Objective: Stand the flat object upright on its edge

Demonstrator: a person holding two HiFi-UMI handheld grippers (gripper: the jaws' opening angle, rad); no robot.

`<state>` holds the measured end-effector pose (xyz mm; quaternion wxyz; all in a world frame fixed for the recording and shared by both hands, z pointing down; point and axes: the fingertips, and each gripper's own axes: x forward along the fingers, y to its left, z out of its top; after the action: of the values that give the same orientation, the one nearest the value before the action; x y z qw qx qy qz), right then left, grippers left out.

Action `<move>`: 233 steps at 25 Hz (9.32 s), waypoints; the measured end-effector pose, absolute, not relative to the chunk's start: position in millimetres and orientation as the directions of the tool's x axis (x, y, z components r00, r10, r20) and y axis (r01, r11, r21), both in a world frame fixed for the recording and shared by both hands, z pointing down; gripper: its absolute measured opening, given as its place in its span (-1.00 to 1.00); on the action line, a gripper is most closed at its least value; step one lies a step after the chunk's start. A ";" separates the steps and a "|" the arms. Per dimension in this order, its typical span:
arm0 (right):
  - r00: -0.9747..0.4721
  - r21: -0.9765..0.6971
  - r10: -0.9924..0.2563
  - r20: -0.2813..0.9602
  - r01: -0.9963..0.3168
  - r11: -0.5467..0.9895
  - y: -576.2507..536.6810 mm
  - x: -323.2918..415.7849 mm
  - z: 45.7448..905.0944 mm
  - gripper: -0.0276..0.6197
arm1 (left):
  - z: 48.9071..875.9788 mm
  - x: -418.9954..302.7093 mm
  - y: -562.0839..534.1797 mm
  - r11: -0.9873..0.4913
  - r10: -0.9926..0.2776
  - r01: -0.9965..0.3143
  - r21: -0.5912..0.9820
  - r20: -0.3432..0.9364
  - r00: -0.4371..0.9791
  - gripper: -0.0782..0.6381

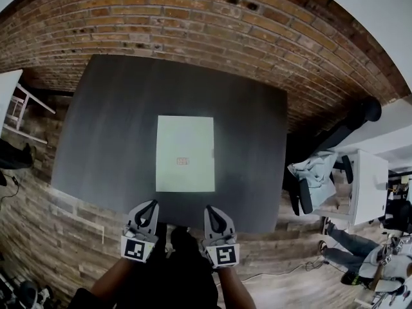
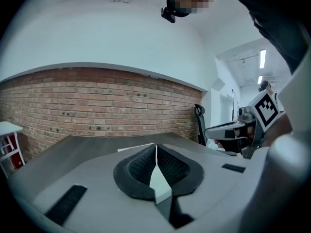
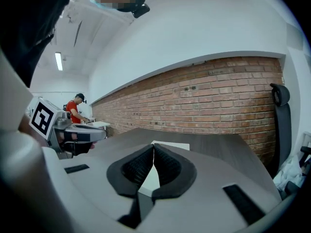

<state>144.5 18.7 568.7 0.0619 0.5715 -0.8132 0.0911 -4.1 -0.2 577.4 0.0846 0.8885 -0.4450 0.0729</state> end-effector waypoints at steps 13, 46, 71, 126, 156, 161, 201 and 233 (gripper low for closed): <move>-0.370 -0.082 -0.883 0.289 -0.928 0.363 11.7 153.8 630.8 -0.83 | 649.1 2.0 -1.8 -0.652 -0.692 -0.750 0.109 0.318 0.648 -0.68; -0.367 -0.068 -0.755 0.543 -0.916 0.396 0.8 181.8 768.9 -0.14 | 777.8 -12.1 -15.7 -0.659 -0.593 -0.742 0.121 0.522 0.613 -0.15; -0.383 -0.079 -0.717 0.583 -0.904 0.420 -19.2 187.9 797.2 -0.10 | 803.0 3.7 -29.4 -0.662 -0.533 -0.732 0.160 0.586 0.610 -0.09; -0.435 -0.023 -0.788 0.436 -0.880 0.474 2.2 154.5 704.9 -0.11 | 727.2 -16.7 -5.1 -0.706 -0.558 -0.703 0.087 0.542 0.628 -0.09; -0.458 0.024 -0.792 0.404 -0.860 0.509 -1.1 143.4 628.6 -0.10 | 649.9 -26.0 -23.2 -0.734 -0.575 -0.678 0.046 0.490 0.656 -0.06; -0.452 0.034 -0.799 0.395 -0.863 0.505 -1.6 142.5 617.2 -0.10 | 639.8 -27.7 -24.3 -0.741 -0.577 -0.671 0.034 0.480 0.661 -0.06; -0.459 0.084 -0.834 0.306 -0.860 0.503 -15.3 130.5 552.3 -0.10 | 574.3 -40.1 -47.0 -0.743 -0.627 -0.668 -0.039 0.391 0.674 -0.06; -0.443 0.089 -0.864 0.238 -0.876 0.473 -3.3 124.2 521.9 -0.33 | 540.7 -59.6 -40.9 -0.728 -0.664 -0.682 -0.073 0.324 0.674 -0.09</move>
<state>124.2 -3.3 521.9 0.1259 0.5126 -0.8490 0.0238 -59.6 -40.9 540.7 0.0269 0.9144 -0.3679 0.1666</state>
